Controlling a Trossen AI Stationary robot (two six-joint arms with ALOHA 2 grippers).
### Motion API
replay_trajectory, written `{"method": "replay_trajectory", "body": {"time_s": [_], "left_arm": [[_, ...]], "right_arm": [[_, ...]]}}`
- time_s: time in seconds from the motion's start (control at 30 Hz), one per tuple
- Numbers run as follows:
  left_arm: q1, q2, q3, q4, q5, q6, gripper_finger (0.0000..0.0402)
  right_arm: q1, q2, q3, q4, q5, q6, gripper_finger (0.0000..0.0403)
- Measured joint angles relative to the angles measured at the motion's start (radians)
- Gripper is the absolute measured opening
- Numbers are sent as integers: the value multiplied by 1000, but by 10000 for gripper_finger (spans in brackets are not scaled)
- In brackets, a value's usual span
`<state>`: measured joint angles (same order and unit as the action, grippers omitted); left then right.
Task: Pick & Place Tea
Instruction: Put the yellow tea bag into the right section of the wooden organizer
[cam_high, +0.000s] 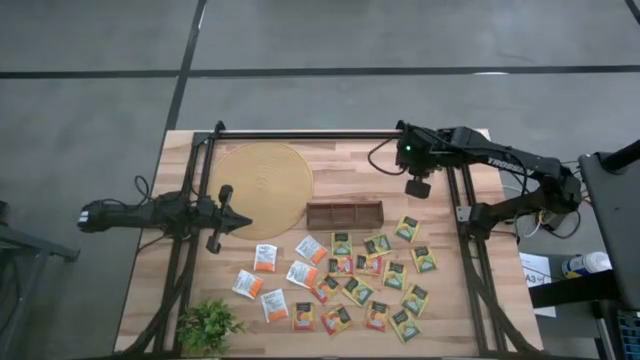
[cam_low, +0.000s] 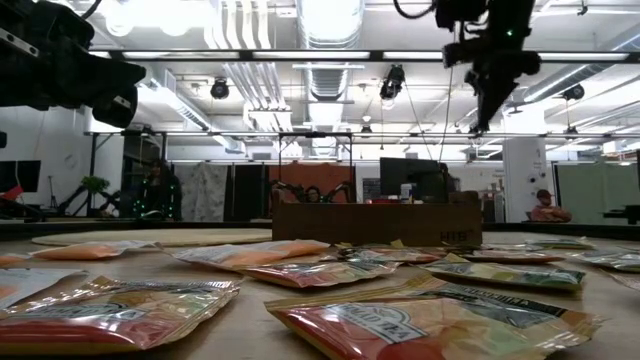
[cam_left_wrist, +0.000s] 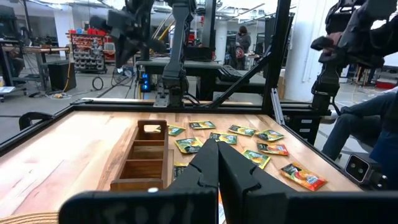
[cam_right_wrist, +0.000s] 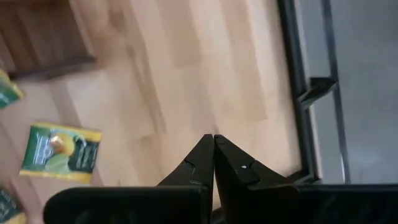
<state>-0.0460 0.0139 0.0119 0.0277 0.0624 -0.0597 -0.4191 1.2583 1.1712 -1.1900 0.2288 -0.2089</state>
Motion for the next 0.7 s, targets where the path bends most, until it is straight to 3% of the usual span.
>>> {"method": "replay_trajectory", "body": {"time_s": [0.1,0.27,0.7], "left_arm": [[0,0,0,0,0,0,0],[-1,0,0,0,0,0,0],[-1,0,0,0,0,0,0]], "right_arm": [[-2,-23,-64,0,-56,-1,9],[0,-63,-156,0,-255,4,23],[14,-102,-305,11,-485,66,140]]}}
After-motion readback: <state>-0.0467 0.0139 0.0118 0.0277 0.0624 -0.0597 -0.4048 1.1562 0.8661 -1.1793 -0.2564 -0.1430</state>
